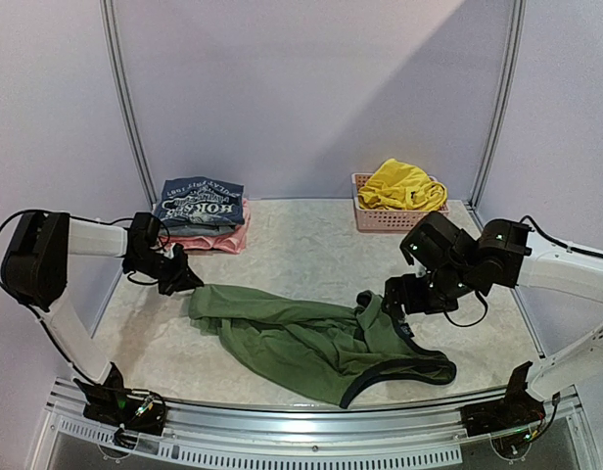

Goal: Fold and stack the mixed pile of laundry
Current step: Adjust the crumpled tank top at the center of the board.

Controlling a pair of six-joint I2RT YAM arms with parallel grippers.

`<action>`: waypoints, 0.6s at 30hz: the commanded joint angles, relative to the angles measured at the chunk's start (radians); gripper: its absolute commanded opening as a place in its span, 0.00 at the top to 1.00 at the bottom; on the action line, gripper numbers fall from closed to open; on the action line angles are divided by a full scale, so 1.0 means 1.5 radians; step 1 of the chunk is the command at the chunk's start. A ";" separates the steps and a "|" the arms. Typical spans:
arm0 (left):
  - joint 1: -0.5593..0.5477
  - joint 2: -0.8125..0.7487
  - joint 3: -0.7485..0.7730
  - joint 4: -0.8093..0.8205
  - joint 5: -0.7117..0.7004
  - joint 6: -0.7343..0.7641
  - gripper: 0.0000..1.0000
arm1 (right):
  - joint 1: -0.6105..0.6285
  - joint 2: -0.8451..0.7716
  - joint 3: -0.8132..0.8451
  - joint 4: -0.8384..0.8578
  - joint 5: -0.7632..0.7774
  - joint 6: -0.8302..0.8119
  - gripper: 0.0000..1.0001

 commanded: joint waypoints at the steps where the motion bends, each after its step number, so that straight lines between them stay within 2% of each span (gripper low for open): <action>1: -0.008 -0.047 0.019 -0.024 -0.005 0.000 1.00 | -0.011 0.000 0.012 0.019 0.003 -0.007 0.10; 11: -0.009 -0.186 0.112 -0.164 -0.046 0.015 1.00 | -0.066 0.056 0.046 0.049 -0.015 -0.010 0.09; 18: -0.009 -0.239 0.132 -0.201 -0.037 0.009 1.00 | -0.074 0.174 0.116 0.061 -0.070 -0.041 0.09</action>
